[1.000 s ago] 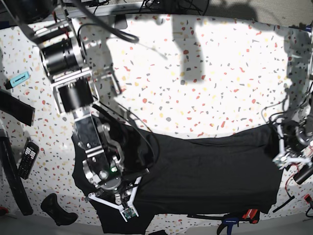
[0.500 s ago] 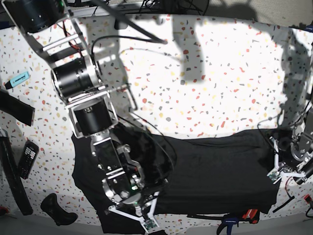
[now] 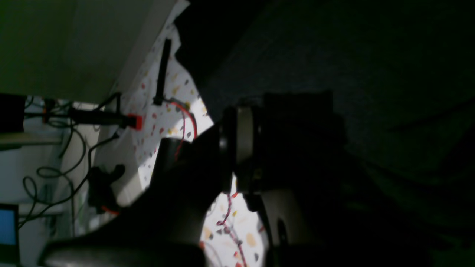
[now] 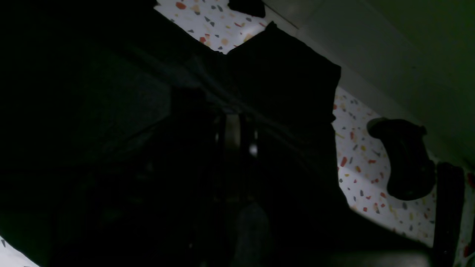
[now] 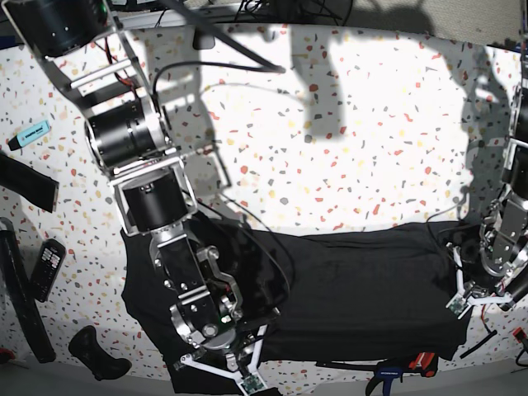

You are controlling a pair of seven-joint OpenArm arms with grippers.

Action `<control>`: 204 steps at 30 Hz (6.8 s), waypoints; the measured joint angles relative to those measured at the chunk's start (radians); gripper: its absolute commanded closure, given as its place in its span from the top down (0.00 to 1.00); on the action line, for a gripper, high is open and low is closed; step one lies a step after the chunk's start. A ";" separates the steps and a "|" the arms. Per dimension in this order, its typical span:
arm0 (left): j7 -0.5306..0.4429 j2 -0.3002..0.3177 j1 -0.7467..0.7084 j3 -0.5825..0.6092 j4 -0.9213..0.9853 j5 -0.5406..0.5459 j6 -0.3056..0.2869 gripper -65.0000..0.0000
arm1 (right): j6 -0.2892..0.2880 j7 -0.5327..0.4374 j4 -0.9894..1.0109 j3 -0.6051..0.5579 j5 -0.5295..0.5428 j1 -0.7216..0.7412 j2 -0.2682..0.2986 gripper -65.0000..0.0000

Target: Fold the T-shirt properly

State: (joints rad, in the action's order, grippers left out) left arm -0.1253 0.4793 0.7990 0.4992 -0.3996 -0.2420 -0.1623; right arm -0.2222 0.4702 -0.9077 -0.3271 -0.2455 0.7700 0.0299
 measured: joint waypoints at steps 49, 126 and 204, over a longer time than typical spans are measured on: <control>-0.018 0.005 0.010 0.000 0.000 -0.004 0.080 0.20 | 0.193 0.080 0.000 0.005 0.072 -0.009 0.020 0.54; 0.390 0.131 -0.536 -0.269 -0.491 0.610 0.006 0.59 | -0.119 0.092 -0.380 0.248 0.348 -0.648 0.195 0.54; 0.729 0.000 -1.076 -0.881 -1.407 0.623 -0.140 0.59 | -0.096 0.329 -1.244 0.594 0.332 -1.314 0.290 0.54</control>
State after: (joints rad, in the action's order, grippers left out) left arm 0.6037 0.4789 -0.2768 -0.3820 -1.8061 0.3813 -0.3019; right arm -0.3183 0.7990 -2.1513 0.2672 0.0864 -0.5438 0.3195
